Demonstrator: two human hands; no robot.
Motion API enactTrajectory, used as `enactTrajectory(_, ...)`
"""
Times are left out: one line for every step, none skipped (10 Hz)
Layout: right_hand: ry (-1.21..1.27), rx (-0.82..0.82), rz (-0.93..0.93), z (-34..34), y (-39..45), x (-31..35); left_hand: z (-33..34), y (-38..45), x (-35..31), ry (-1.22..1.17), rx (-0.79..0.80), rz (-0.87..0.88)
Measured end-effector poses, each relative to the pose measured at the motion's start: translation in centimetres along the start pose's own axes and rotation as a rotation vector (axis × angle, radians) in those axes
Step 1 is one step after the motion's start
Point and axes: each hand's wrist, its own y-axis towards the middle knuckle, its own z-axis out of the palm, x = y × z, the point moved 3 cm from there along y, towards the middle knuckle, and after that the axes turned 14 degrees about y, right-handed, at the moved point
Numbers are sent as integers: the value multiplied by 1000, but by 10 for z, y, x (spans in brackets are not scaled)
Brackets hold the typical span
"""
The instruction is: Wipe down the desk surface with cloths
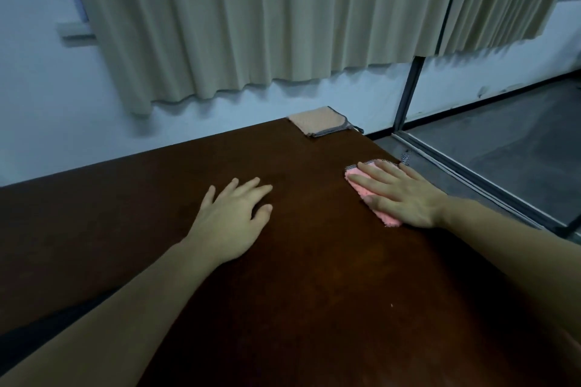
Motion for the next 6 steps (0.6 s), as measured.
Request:
enactTrajectory(2, 34, -53, -9, 32, -10, -6, 24, 10, -16, 41, -2)
enactTrajectory(-10, 65, -85, -18, 65, -16, -17, 49, 21, -29, 55, -14)
enactTrajectory(-38, 75, -108, -26, 97, -20, -30, 71, 32, -28, 51, -27)
enactTrajectory(-61, 98, -113, -33, 120, -22, -48, 86, 41, -31, 18, -33)
enactTrajectory(-31, 112, -101, -40, 133, -22, -65, 91, 55, -48, -21, -61)
enactTrajectory(-29, 205, -67, -42, 134, -18, -82, 86, 67, -40, -72, -83)
